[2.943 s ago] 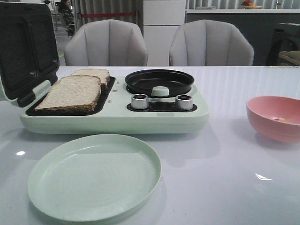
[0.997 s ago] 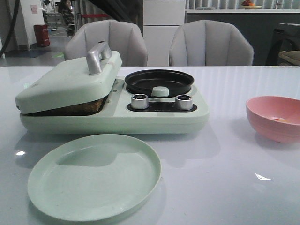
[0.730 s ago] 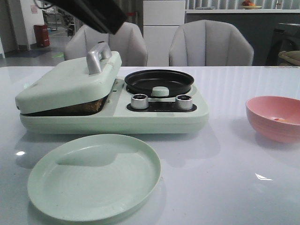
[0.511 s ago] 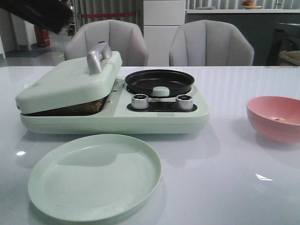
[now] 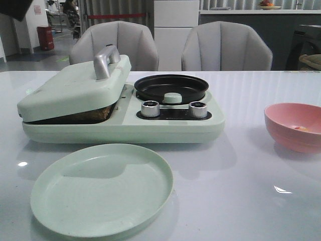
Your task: Make breakfast with bread and shrimp
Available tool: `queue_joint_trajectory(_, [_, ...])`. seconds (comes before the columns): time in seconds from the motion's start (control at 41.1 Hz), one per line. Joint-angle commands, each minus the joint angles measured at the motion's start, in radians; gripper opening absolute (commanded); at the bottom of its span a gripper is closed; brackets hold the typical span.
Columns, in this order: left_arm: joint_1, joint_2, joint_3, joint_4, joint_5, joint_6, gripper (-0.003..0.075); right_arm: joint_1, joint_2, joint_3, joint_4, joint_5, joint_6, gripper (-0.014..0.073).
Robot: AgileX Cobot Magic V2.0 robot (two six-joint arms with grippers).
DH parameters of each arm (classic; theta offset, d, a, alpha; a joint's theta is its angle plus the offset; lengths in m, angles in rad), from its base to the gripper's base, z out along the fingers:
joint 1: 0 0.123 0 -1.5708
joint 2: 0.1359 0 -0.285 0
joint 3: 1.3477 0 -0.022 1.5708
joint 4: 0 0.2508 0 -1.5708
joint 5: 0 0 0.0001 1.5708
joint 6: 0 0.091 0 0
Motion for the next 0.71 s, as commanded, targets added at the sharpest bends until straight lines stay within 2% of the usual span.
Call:
queue_joint_trajectory(0.0, [-0.006, -0.004, -0.029, -0.022, -0.069, -0.002, 0.0099, -0.069, 0.06, -0.073, -0.023, -0.02, -0.028, 0.0512])
queue_joint_trajectory(0.195, [-0.006, -0.004, -0.029, -0.022, -0.069, -0.002, 0.0099, -0.24, 0.202, -0.142, 0.119, -0.002, -0.196, 0.0512])
queue_joint_trajectory(0.413, [-0.006, -0.004, -0.029, -0.022, -0.069, -0.002, 0.0099, -0.447, 0.364, -0.184, 0.412, -0.054, -0.465, 0.0512])
queue_joint_trajectory(0.511, [-0.006, -0.004, -0.029, -0.024, -0.069, -0.002, 0.0099, -0.492, 0.434, -0.203, 0.479, -0.075, -0.545, 0.0512])
queue_joint_trajectory(0.681, [-0.006, -0.004, -0.029, -0.024, -0.069, -0.002, 0.0099, -0.494, 0.558, -0.261, 0.485, -0.132, -0.56, 0.0512])
